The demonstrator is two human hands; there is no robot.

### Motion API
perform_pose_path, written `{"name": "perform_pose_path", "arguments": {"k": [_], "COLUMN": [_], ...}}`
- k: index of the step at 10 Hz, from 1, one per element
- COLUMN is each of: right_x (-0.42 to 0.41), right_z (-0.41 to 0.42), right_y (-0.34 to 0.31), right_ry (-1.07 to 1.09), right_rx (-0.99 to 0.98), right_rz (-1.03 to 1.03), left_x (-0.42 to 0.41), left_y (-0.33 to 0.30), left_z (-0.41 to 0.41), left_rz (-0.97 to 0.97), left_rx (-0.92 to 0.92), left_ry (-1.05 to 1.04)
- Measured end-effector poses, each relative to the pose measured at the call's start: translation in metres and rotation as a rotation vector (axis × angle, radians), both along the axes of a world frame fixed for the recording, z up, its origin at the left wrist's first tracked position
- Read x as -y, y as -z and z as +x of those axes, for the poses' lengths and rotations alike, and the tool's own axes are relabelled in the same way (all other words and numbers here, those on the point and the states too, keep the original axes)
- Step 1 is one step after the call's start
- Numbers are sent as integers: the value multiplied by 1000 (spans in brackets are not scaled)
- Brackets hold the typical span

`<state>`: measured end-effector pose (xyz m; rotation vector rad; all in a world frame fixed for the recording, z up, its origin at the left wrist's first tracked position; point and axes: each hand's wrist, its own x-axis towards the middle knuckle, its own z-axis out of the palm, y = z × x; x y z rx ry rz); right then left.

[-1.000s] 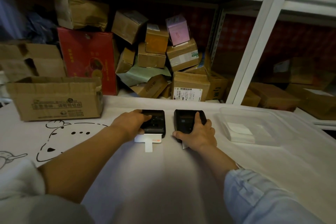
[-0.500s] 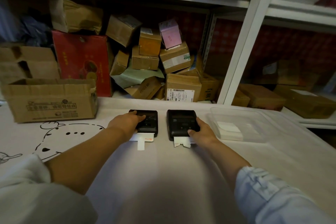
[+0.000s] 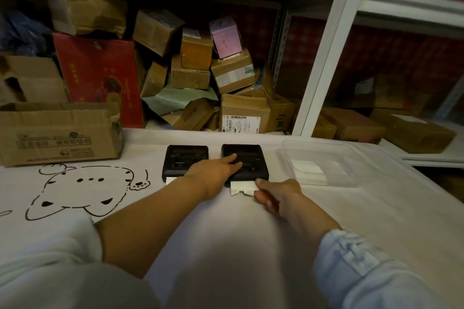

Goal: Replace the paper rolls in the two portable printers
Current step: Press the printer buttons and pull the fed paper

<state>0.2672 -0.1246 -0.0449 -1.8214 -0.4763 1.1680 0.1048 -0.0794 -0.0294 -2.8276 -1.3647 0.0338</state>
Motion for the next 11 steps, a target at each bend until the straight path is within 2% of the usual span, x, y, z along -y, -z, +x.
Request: {"name": "perform_pose_path", "arguments": {"k": [1,3,9,10,11], "right_x": [2,1,-11,-9,1], "right_z": [-1,-8,-11,-9,-9], "right_y": [5,9,13,13,9], "right_ry": [-3,-20,-111,-104,-88], "right_rx": [-155,-52,121,153,185], "right_rz": [-15,-20,17,9,14], "left_x": [-1,-3,5,0,3], "left_y": [2,-13,-11,-8,-12], "left_z": [7,21,20,16,5], "left_rz": [-2,-58,-14,-28,-94], "left_rx": [-30,-181,-151,-120,20], "left_ry": [-47,-96,-83,-54,-49]}}
